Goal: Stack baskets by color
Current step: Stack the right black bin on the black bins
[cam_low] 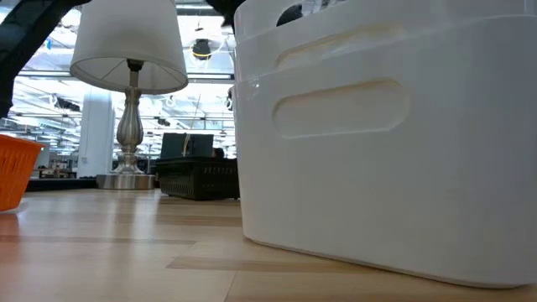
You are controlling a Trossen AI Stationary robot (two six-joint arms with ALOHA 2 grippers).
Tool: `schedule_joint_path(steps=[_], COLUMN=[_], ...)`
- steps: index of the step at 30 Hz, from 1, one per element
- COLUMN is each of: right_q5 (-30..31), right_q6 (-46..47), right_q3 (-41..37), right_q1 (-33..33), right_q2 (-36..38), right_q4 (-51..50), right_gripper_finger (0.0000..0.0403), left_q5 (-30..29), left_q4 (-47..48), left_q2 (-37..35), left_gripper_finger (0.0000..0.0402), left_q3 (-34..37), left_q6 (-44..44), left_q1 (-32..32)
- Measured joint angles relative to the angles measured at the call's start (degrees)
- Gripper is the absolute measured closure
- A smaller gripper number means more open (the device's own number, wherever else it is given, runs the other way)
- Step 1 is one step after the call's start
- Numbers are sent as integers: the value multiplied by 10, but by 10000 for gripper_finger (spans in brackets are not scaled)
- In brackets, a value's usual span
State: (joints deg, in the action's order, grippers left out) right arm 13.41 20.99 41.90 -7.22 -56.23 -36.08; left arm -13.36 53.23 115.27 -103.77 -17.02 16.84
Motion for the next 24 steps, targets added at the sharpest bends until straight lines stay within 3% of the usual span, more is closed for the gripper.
schedule_joint_path(steps=[7, 12, 17, 21, 24], right_q5=[0, 0, 0, 0, 0], right_q6=[-4, -5, -5, -7, -7], right_q3=[0, 0, 0, 0, 0], right_q1=[0, 0, 0, 0, 0], right_q2=[0, 0, 0, 0, 0], right_q4=[-3, -3, -1, -1, -1], right_gripper_finger=[278, 278, 278, 278, 278], left_q5=[-143, -227, -288, -366, -377], left_q4=[89, 162, 158, 130, 87], left_q2=[-89, -162, -220, -230, -230], left_gripper_finger=[401, 401, 401, 401, 401], left_q3=[9, 42, 101, 145, 178], left_q6=[-171, -401, -705, -841, -914], left_q1=[-45, -105, -184, -230, -245])
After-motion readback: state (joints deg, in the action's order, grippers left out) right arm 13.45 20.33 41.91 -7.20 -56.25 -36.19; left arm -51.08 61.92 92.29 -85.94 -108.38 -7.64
